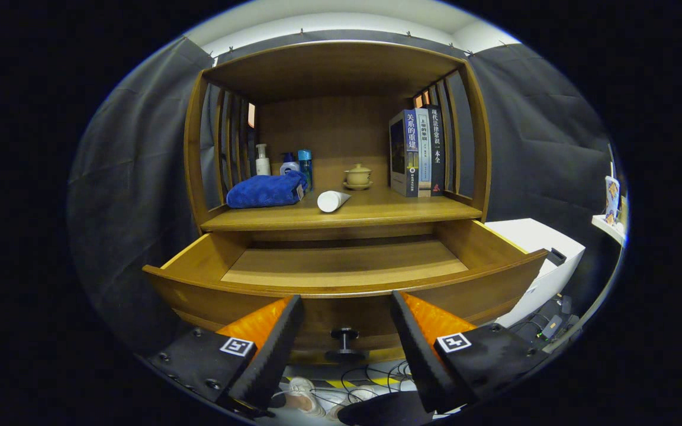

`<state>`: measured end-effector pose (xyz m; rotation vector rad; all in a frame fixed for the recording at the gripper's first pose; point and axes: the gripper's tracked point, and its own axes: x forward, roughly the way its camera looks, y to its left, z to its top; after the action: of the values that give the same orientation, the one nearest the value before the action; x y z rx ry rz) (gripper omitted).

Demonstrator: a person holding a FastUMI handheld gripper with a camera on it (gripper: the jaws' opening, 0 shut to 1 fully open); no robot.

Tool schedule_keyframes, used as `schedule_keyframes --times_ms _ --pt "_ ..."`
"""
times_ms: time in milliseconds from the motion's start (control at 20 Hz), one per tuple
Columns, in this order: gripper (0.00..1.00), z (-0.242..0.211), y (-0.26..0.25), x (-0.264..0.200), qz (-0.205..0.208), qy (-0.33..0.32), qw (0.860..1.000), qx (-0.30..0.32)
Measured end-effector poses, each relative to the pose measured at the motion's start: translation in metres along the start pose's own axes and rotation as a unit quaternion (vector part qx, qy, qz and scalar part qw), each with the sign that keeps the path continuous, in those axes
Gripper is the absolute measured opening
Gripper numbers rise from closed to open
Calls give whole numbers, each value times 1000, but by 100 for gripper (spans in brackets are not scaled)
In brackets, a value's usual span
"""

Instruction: Pull open the drawer, take out the items inside it, and place them on the countertop above the cabinet.

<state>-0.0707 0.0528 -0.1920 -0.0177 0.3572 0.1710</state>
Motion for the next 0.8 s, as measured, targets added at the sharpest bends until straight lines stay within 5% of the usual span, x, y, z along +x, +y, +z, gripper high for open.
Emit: schedule_keyframes --times_ms 800 --pt "98 14 0 34 3 5 1000 20"
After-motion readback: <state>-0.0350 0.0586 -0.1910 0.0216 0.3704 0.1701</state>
